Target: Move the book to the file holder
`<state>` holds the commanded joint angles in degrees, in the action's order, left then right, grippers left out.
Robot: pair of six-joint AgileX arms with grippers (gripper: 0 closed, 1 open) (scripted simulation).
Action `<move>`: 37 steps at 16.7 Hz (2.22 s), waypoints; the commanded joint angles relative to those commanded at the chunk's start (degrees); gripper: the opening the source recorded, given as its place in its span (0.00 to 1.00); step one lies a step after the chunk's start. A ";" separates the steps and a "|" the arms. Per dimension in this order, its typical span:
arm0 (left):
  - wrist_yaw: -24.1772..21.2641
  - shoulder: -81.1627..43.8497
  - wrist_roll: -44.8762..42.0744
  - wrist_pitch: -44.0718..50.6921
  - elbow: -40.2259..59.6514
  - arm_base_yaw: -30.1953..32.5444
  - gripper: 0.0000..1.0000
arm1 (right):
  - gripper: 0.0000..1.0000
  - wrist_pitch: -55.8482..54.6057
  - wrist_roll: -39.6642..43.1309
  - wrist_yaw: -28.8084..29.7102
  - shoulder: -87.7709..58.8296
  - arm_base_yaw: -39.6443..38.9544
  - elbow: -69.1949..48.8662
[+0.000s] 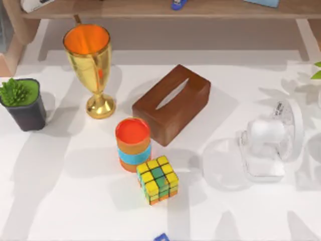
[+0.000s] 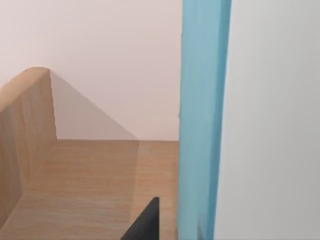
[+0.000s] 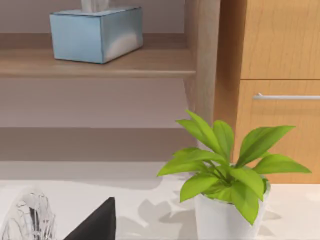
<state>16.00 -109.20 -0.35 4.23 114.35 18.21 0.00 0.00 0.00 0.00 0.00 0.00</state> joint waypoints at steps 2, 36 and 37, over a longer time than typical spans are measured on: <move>0.00 0.00 0.00 0.00 0.00 0.00 0.40 | 1.00 0.00 0.00 0.00 0.00 0.00 0.00; -3.17 4.83 -9.86 -1.46 3.77 -8.50 0.00 | 1.00 0.00 0.00 0.00 0.00 0.00 0.00; -4.02 5.85 -12.53 -2.71 2.66 -11.02 0.00 | 1.00 0.00 0.00 0.00 0.00 0.00 0.00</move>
<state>11.97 -103.35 -12.89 1.51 117.01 7.19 0.00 0.00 0.00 0.00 0.00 0.00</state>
